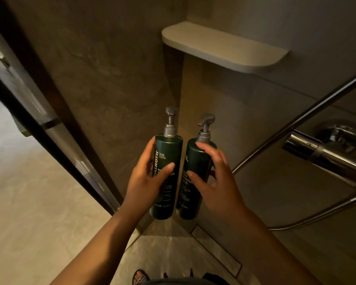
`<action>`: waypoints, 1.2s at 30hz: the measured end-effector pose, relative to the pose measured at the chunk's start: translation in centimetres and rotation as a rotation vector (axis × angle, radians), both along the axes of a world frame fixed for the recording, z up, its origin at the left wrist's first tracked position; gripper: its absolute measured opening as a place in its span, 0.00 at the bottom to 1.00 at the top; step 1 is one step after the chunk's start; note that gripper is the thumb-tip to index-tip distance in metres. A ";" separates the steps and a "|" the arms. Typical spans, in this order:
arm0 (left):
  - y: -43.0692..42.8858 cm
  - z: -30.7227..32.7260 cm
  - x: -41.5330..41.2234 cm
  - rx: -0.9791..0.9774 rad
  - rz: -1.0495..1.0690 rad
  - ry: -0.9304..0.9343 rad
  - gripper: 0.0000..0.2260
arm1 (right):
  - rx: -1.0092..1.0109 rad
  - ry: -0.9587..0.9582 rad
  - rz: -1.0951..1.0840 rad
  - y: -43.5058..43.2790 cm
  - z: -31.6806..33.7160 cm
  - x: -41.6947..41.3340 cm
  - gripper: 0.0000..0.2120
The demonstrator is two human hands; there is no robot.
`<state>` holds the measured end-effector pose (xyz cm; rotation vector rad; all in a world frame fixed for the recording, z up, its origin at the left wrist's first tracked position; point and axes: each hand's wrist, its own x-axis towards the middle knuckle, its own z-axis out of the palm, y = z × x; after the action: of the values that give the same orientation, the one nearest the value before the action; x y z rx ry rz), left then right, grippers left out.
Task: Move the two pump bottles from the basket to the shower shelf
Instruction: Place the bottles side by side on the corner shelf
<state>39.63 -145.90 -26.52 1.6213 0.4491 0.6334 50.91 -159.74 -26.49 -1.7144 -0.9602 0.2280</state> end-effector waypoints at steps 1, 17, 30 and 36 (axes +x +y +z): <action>0.1 0.3 -0.1 -0.008 0.011 0.004 0.31 | 0.007 0.001 0.009 0.2 0.5 0.0 0.30; 3.5 7.3 -0.7 0.123 0.086 -0.172 0.30 | 0.121 -0.010 0.101 3.1 7.8 0.2 0.31; 5.6 13.8 0.8 0.185 0.081 -0.342 0.29 | 0.220 -0.135 0.093 4.9 14.5 0.9 0.32; 6.3 16.6 1.8 0.240 0.097 -0.411 0.29 | 0.287 -0.136 0.117 4.9 17.8 1.8 0.33</action>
<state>41.43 -139.56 -9.89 1.6438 0.1525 1.1002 52.72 -154.83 -8.71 -1.4258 -1.1365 0.0463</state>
